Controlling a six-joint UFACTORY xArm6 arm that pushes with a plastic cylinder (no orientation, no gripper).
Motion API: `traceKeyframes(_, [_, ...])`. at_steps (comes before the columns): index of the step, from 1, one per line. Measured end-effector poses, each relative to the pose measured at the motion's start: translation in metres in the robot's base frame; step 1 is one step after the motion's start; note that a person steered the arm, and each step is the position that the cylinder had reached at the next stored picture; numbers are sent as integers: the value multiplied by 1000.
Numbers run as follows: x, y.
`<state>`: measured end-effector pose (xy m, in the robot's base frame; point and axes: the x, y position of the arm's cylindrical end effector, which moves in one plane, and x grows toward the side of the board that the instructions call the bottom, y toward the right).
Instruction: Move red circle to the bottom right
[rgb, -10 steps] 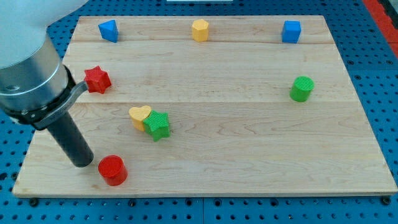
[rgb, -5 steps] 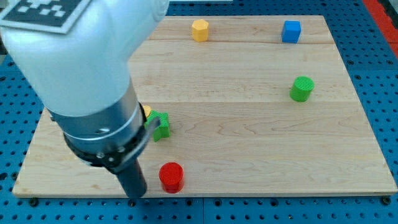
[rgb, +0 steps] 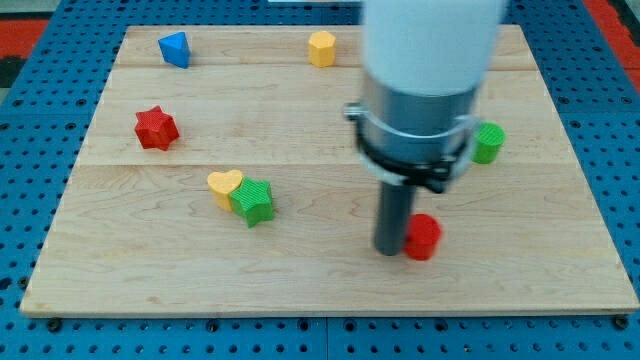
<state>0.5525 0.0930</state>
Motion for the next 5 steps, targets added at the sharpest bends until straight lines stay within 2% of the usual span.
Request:
traceKeyframes(1, [0,49])
traceKeyframes(2, [-5,63])
traceKeyframes(4, [-45,-70])
traceKeyframes(5, [-62,-115])
